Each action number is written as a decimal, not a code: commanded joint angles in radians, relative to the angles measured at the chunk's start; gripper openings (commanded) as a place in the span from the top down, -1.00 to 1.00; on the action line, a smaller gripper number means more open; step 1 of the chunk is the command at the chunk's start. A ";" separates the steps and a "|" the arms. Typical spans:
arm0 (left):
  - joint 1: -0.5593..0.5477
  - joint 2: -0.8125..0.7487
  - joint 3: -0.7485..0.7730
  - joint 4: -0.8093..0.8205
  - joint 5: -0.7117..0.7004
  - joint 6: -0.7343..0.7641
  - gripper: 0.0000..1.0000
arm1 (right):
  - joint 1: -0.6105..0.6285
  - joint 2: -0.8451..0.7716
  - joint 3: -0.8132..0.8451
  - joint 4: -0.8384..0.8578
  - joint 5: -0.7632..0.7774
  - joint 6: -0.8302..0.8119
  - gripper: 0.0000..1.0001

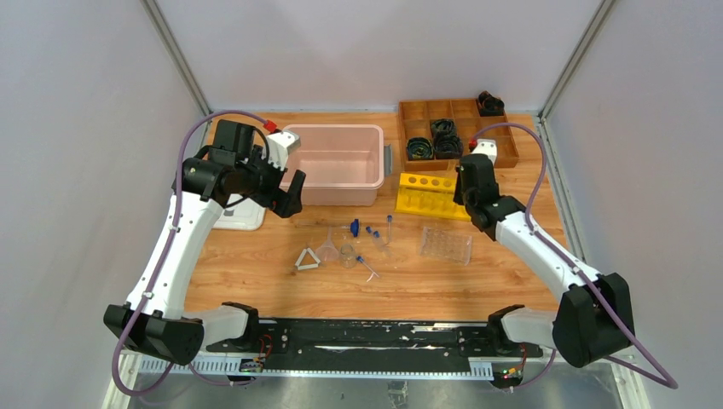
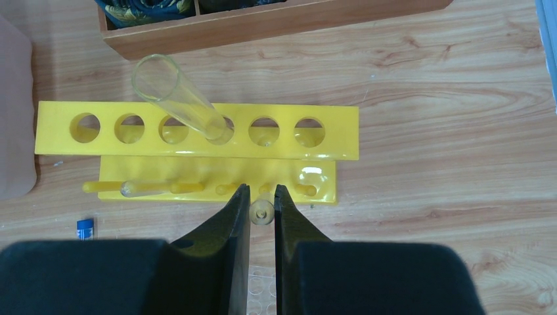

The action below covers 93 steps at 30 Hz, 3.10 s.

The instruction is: Organize the chemistry lab equipment

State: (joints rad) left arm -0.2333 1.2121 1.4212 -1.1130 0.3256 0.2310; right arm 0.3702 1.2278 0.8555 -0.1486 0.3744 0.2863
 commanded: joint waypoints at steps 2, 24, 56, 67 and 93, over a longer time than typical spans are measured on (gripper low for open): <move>-0.004 -0.016 0.017 -0.004 0.022 0.002 -1.00 | -0.025 -0.005 0.038 0.026 0.029 -0.012 1.00; -0.004 -0.020 0.011 -0.004 0.020 0.007 -1.00 | -0.030 0.091 0.016 0.061 -0.006 0.012 1.00; -0.004 -0.020 0.021 -0.004 0.046 -0.001 -1.00 | 0.037 -0.029 0.070 -0.107 -0.020 0.080 0.10; -0.004 -0.037 0.011 -0.005 0.046 -0.005 -1.00 | 0.411 0.210 0.120 -0.064 -0.148 0.207 0.41; -0.004 -0.072 0.022 -0.005 0.052 -0.001 -1.00 | 0.442 0.589 0.274 -0.073 0.043 0.316 0.31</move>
State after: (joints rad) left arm -0.2333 1.1591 1.4208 -1.1133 0.3592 0.2310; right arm 0.8108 1.7920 1.1080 -0.2111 0.3790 0.5522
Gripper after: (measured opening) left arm 0.997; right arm 0.400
